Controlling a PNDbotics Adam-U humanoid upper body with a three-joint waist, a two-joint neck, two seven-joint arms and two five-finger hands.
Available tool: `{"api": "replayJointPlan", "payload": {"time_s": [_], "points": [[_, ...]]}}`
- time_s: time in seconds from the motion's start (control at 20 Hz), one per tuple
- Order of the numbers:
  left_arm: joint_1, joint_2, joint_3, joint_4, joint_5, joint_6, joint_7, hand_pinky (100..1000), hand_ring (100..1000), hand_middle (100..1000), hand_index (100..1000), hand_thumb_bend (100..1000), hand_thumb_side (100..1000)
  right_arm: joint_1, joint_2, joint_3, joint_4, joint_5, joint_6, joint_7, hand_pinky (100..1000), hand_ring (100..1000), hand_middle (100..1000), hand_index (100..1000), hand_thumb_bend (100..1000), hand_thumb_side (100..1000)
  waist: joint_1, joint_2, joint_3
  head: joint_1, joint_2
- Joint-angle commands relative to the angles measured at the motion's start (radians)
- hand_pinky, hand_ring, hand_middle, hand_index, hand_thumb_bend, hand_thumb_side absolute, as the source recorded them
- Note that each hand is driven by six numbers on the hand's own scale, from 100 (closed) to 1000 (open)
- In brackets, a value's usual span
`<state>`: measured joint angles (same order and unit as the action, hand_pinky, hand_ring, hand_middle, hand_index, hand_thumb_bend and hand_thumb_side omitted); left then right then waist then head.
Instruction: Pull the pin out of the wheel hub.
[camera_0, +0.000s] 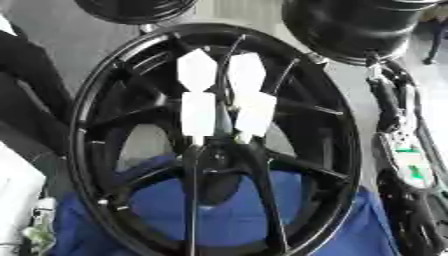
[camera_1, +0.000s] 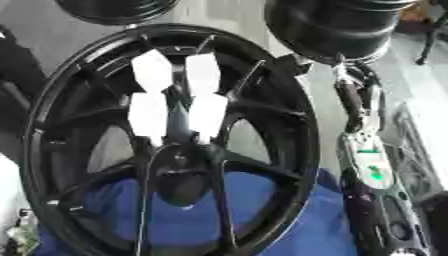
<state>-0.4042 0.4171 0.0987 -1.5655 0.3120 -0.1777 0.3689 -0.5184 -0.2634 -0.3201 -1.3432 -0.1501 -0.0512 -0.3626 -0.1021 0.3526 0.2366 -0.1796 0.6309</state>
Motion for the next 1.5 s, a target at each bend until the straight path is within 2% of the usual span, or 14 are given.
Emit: {"api": "replayJointPlan", "payload": {"time_s": [0.05, 0.3, 0.55, 0.7, 0.95, 1.5], "points": [[-0.002, 0.039, 0.013, -0.032, 0.006, -0.003, 0.002, 725, 779, 748, 736, 353, 760, -0.014, -0.045, -0.011, -0.021, -0.008, -0.006, -0.004, 851, 725, 726, 837, 424, 449, 0.007, -0.015, 0.002, 0.008, 0.000], [0.027, 0.041, 0.018, -0.047, 0.015, -0.002, 0.013, 725, 781, 750, 738, 354, 761, -0.015, -0.071, -0.007, -0.015, -0.011, -0.005, -0.008, 851, 726, 727, 837, 422, 449, 0.014, -0.027, -0.003, 0.012, 0.030], [0.070, 0.043, 0.021, -0.069, 0.014, 0.007, 0.034, 726, 783, 750, 738, 351, 762, -0.007, -0.095, 0.010, -0.009, -0.009, 0.000, -0.001, 852, 728, 729, 839, 418, 447, 0.024, -0.051, -0.002, 0.027, 0.078], [0.089, 0.051, 0.022, -0.083, 0.013, 0.014, 0.043, 726, 783, 750, 736, 348, 762, -0.007, -0.111, 0.016, -0.009, -0.003, 0.004, -0.001, 852, 730, 730, 840, 415, 445, 0.027, -0.063, 0.005, 0.031, 0.088], [0.102, 0.060, 0.021, -0.099, 0.014, 0.023, 0.047, 726, 783, 750, 733, 344, 764, -0.009, -0.131, 0.020, -0.014, -0.006, 0.008, 0.002, 852, 729, 729, 840, 412, 443, 0.025, -0.070, 0.003, 0.033, 0.084], [0.110, 0.094, 0.018, -0.145, 0.004, 0.040, 0.052, 727, 783, 746, 728, 331, 766, -0.010, -0.170, 0.032, -0.046, -0.023, 0.010, 0.013, 851, 729, 726, 838, 405, 438, 0.022, -0.054, -0.004, 0.035, 0.039]]}}
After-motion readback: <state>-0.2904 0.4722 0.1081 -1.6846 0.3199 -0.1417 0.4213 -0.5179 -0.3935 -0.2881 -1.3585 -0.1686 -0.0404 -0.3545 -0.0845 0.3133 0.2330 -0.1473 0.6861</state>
